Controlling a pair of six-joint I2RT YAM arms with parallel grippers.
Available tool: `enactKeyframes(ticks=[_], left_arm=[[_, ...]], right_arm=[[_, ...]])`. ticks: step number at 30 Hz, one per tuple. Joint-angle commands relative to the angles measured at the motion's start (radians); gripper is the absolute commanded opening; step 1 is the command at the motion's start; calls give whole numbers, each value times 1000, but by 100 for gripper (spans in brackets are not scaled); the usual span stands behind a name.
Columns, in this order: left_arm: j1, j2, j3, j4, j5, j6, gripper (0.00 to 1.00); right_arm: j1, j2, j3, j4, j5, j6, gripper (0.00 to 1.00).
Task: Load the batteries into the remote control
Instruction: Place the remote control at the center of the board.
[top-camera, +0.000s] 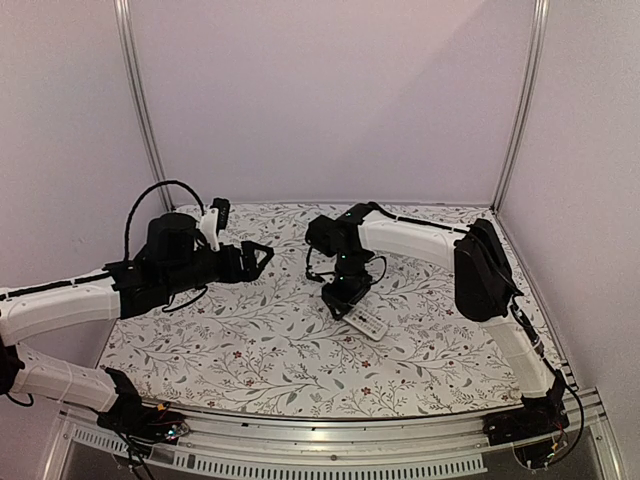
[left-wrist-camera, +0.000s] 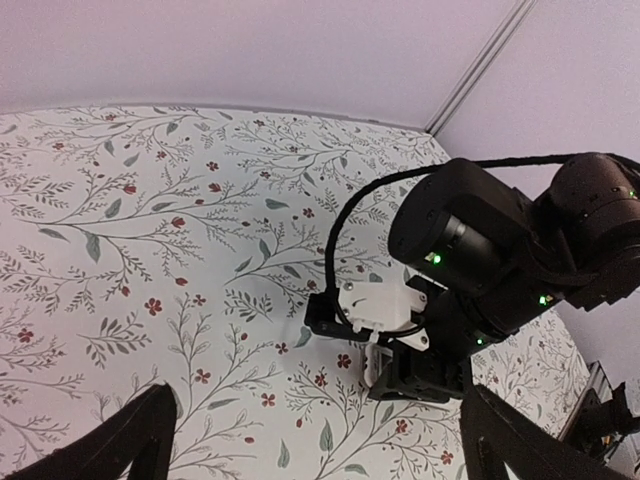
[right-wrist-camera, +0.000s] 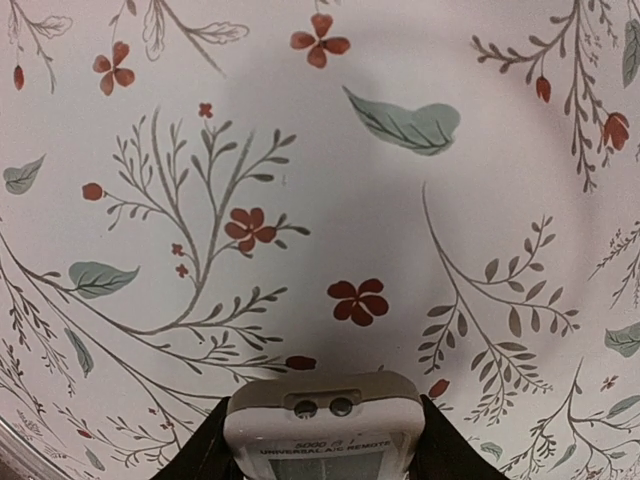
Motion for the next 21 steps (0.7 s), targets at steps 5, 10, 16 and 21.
enactKeyframes(ticks=[5, 10, 16, 21], left_arm=[[16, -7, -9, 7, 11, 10, 100], [16, -4, -7, 7, 12, 11, 100], [16, 5, 1, 18, 25, 16, 99], [16, 18, 4, 19, 32, 21, 100]], right_arm=[[-1, 23, 19, 31, -41, -4, 58], [-1, 20, 18, 38, -40, -2, 61], [-30, -42, -30, 84, -135, 7, 67], [-96, -221, -237, 232, -207, 33, 74]])
